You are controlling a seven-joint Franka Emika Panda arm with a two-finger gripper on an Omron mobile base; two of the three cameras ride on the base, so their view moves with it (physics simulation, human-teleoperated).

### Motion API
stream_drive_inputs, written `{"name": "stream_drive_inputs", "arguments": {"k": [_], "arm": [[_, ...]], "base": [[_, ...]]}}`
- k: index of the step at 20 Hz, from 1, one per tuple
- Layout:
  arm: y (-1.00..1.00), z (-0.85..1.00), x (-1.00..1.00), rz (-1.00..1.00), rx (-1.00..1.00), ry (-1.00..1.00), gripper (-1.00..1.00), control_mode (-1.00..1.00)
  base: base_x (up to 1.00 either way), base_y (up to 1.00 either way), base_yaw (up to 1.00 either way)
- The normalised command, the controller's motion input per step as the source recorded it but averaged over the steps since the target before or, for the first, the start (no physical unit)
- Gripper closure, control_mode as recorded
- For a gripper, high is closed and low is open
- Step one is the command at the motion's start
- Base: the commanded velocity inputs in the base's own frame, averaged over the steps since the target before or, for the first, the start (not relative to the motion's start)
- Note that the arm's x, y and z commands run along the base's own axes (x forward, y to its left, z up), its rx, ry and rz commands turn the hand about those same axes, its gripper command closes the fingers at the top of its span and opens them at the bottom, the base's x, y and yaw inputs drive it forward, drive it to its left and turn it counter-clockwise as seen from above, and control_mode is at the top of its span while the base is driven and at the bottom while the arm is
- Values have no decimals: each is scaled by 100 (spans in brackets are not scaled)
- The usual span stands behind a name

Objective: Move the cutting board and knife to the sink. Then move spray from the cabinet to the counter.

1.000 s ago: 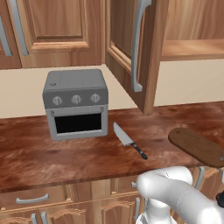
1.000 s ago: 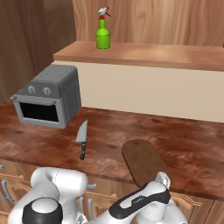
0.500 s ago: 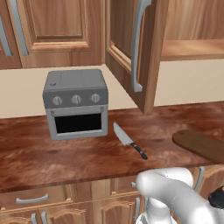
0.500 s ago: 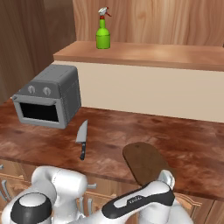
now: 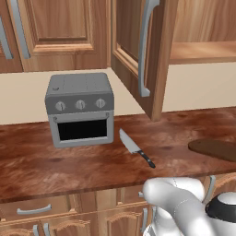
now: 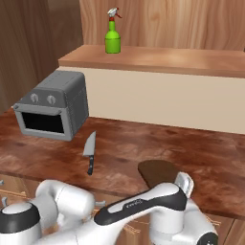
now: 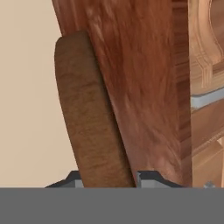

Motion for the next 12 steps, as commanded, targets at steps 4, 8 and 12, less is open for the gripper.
{"name": "stream_drive_inputs", "arguments": {"k": [4, 8, 12], "arm": [[0, 97, 0, -2, -2, 13, 100, -100], [0, 100, 0, -1, -3, 18, 100, -100], [2, 98, -1, 0, -3, 19, 100, -100]], "base": [[0, 0, 0], [0, 0, 0], [0, 0, 0]]}}
